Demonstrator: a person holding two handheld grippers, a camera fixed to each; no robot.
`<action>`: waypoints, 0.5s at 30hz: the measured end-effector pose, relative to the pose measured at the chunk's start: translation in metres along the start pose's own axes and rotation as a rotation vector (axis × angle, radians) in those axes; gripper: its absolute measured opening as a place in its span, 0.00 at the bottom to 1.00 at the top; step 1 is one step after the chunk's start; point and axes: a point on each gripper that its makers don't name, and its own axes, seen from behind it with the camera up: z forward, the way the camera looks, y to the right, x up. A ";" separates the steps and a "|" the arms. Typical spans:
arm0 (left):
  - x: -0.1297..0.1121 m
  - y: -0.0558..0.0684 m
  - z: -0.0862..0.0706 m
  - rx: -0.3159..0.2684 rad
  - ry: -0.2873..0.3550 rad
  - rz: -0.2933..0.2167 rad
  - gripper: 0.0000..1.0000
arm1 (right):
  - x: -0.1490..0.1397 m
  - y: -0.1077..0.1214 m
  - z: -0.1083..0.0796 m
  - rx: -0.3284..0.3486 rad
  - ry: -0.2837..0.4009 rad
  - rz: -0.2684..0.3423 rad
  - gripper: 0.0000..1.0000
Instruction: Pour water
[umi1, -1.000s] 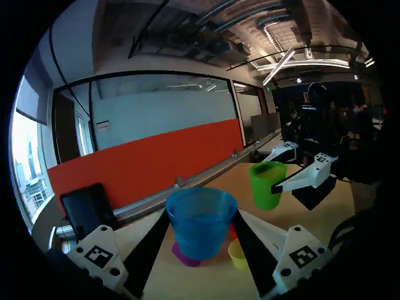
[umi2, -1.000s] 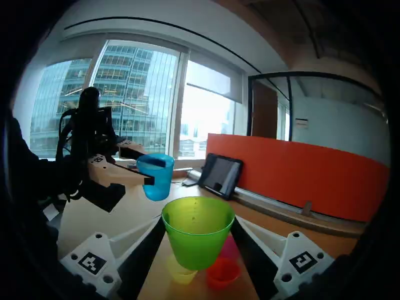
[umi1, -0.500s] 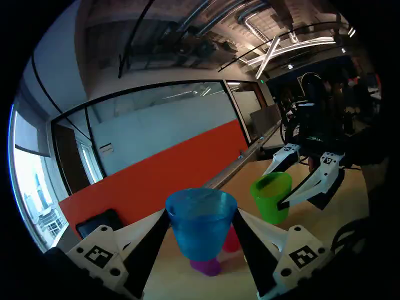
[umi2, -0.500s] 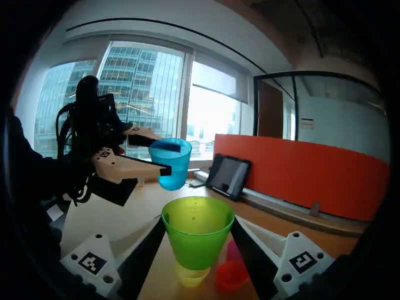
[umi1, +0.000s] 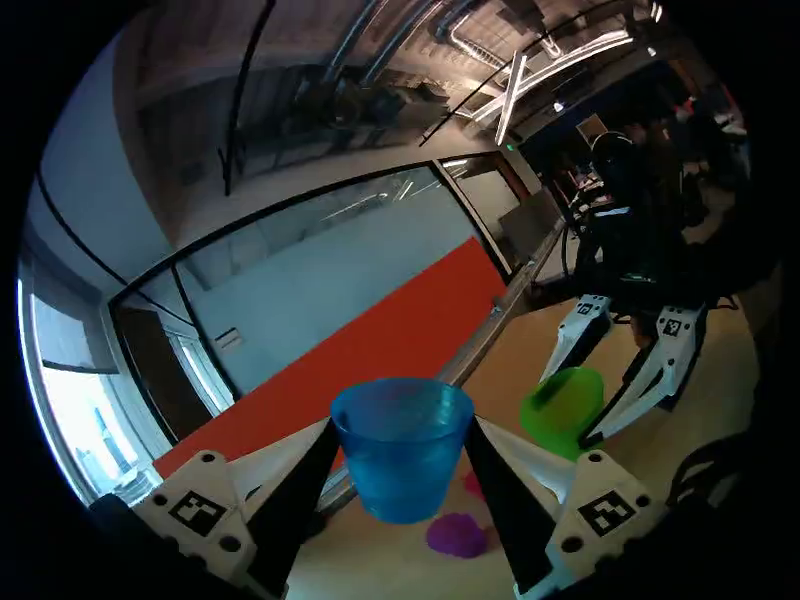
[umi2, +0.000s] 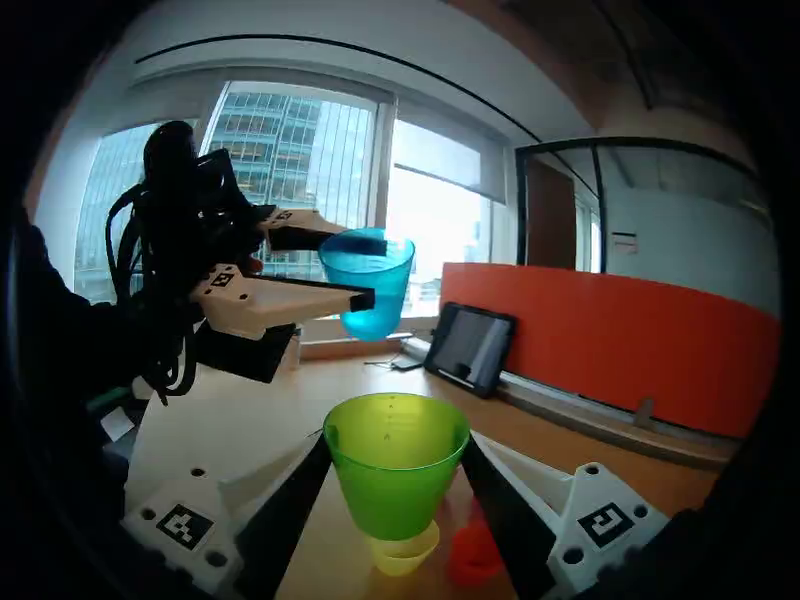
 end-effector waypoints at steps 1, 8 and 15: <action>0.002 -0.001 0.000 0.002 0.001 0.011 0.86 | -0.001 -0.001 0.000 0.003 -0.001 0.001 0.91; 0.017 -0.003 0.001 0.013 0.011 0.100 0.86 | -0.005 -0.009 0.003 0.022 -0.008 0.003 0.91; 0.030 -0.007 0.001 0.037 0.021 0.211 0.86 | -0.008 -0.014 0.004 0.035 -0.010 0.004 0.91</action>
